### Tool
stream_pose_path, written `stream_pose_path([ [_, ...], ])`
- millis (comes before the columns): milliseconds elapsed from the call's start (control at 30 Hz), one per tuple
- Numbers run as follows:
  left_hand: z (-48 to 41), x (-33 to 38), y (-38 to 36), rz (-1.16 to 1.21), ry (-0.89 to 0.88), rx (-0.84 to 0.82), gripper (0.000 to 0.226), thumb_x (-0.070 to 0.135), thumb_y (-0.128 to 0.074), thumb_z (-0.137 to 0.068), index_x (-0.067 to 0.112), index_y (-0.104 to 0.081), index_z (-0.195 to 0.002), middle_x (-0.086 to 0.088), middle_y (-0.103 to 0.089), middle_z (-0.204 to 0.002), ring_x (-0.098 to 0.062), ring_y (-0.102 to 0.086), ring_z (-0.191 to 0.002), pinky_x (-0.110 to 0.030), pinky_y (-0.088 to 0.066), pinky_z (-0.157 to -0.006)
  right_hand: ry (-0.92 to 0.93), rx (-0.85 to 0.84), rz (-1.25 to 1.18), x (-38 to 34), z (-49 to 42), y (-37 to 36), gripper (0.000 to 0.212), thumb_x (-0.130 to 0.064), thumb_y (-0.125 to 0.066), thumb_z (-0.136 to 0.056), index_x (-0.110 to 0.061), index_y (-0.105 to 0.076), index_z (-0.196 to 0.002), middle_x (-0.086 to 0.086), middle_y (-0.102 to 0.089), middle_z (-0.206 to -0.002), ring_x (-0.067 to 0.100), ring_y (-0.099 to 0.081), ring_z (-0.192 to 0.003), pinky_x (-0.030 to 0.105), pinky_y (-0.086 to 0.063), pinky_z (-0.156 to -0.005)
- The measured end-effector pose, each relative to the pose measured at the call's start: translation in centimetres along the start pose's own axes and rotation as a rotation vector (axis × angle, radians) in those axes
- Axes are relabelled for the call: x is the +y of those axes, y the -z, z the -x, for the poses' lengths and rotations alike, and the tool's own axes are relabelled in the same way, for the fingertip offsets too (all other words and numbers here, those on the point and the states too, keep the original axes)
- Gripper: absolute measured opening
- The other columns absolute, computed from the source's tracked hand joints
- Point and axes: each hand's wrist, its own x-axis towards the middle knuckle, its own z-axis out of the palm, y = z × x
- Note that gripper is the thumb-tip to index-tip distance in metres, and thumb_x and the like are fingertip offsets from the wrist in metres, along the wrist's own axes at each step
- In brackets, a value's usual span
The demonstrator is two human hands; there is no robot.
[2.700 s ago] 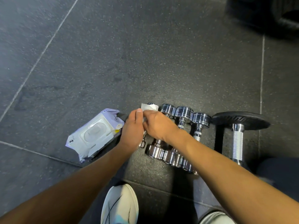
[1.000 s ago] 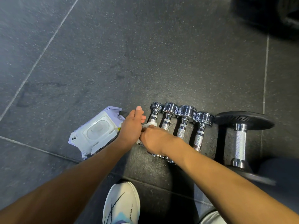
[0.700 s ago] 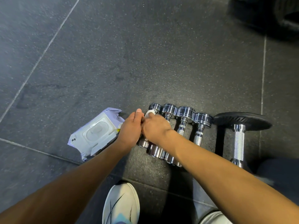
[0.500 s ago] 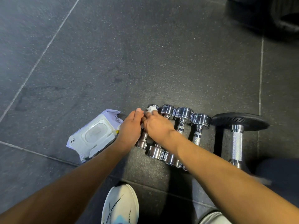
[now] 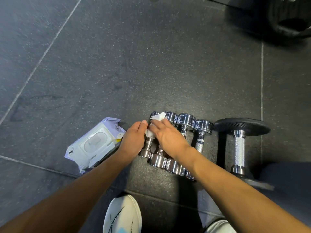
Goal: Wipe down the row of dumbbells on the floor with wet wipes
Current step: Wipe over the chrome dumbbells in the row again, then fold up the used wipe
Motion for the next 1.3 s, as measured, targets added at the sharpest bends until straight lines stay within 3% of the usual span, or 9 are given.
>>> stream_pose_path([
  [167, 0.4, 0.0, -0.1, -0.179, -0.113, -0.025, 0.020, 0.032, -0.052, -0.103, 0.025, -0.066, -0.116, 0.004, -0.070, -0.109, -0.015, -0.066, -0.103, -0.040, -0.052, -0.096, -0.151, 0.232, 0.045, 0.5, 1.8, 0.5, 0.045, -0.013, -0.078, -0.080, -0.015, -0.069, -0.124, 0.003, -0.066, -0.131, 0.027, -0.057, -0.107, 0.038, -0.042, -0.088],
  [267, 0.2, -0.5, -0.5, -0.253, -0.198, -0.024, 0.019, 0.036, -0.053, -0.102, 0.031, -0.066, -0.115, 0.005, -0.069, -0.109, -0.010, -0.066, -0.099, -0.040, -0.054, -0.094, -0.210, 0.166, 0.179, 1.2, 3.8, 0.6, 0.039, -0.040, -0.072, -0.086, -0.025, -0.070, -0.122, -0.003, -0.053, -0.149, 0.039, -0.040, -0.137, 0.052, -0.030, -0.099],
  [400, 0.4, -0.5, -1.3, -0.397, -0.326, -0.013, 0.021, 0.026, -0.059, -0.100, 0.024, -0.067, -0.120, 0.003, -0.061, -0.115, -0.014, -0.061, -0.102, -0.037, -0.049, -0.099, -0.246, 0.099, 0.104, 0.0, 6.3, -0.8, 0.042, -0.044, -0.059, -0.095, -0.025, -0.065, -0.132, 0.004, -0.055, -0.148, 0.039, -0.037, -0.144, 0.058, -0.035, -0.109],
  [533, 1.6, 0.6, -1.9, -0.544, -0.408, -0.064, 0.025, 0.021, -0.065, -0.096, 0.019, -0.067, -0.121, -0.004, -0.062, -0.123, -0.025, -0.059, -0.114, -0.040, -0.045, -0.104, -0.190, -0.052, -0.135, -0.3, 8.6, -0.6, 0.043, -0.037, -0.043, -0.105, -0.025, -0.051, -0.146, 0.006, -0.044, -0.157, 0.031, -0.039, -0.145, 0.053, -0.031, -0.113],
  [633, 2.9, 3.3, -1.9, -0.580, -0.423, -0.214, 0.023, 0.017, -0.066, -0.095, 0.025, -0.068, -0.116, 0.002, -0.064, -0.116, -0.018, -0.062, -0.107, -0.035, -0.048, -0.100, -0.192, 0.136, -0.440, 0.9, 9.6, 2.9, 0.029, -0.025, -0.053, -0.102, -0.019, -0.068, -0.127, 0.004, -0.062, -0.131, 0.025, -0.062, -0.114, 0.039, -0.051, -0.098],
  [767, 6.0, 10.9, -1.4, -0.138, -0.212, -0.493, 0.023, 0.008, -0.058, -0.101, 0.026, -0.068, -0.111, 0.005, -0.076, -0.100, -0.006, -0.072, -0.088, -0.037, -0.055, -0.088, -0.457, 0.280, -1.031, 2.5, 10.5, 10.2, 0.020, -0.027, -0.056, -0.103, -0.024, -0.074, -0.112, -0.005, -0.074, -0.099, 0.004, -0.064, -0.089, 0.028, -0.052, -0.089],
  [933, 9.6, 20.7, 1.3, -0.105, -0.384, -0.526, 0.038, 0.062, -0.067, -0.080, 0.037, -0.074, -0.108, 0.011, -0.076, -0.109, -0.010, -0.069, -0.104, -0.037, -0.053, -0.086, -0.489, 0.403, -1.632, 2.8, 11.9, 19.5, 0.029, -0.022, -0.053, -0.105, -0.007, -0.067, -0.126, 0.012, -0.071, -0.125, 0.026, -0.068, -0.116, 0.039, -0.054, -0.100],
  [1167, 13.7, 28.8, 2.4, -0.372, -0.565, -0.419, 0.002, 0.023, -0.079, -0.089, 0.022, -0.078, -0.088, -0.009, -0.072, -0.076, -0.011, -0.056, -0.067, -0.031, -0.046, -0.068, -0.387, 0.460, -1.780, 2.7, 14.7, 27.4, 0.031, -0.021, -0.050, -0.105, -0.005, -0.067, -0.124, 0.018, -0.070, -0.126, 0.030, -0.065, -0.112, 0.052, -0.045, -0.110],
  [1300, 16.5, 31.0, 1.9, -0.188, -0.504, -0.355, 0.007, 0.019, -0.073, -0.094, 0.013, -0.075, -0.097, -0.010, -0.076, -0.084, -0.018, -0.070, -0.069, -0.031, -0.057, -0.060, -0.381, 0.590, -1.539, 2.1, 16.8, 29.6, 0.026, -0.022, -0.055, -0.104, -0.011, -0.069, -0.122, 0.008, -0.073, -0.106, 0.023, -0.067, -0.091, 0.038, -0.059, -0.076],
])
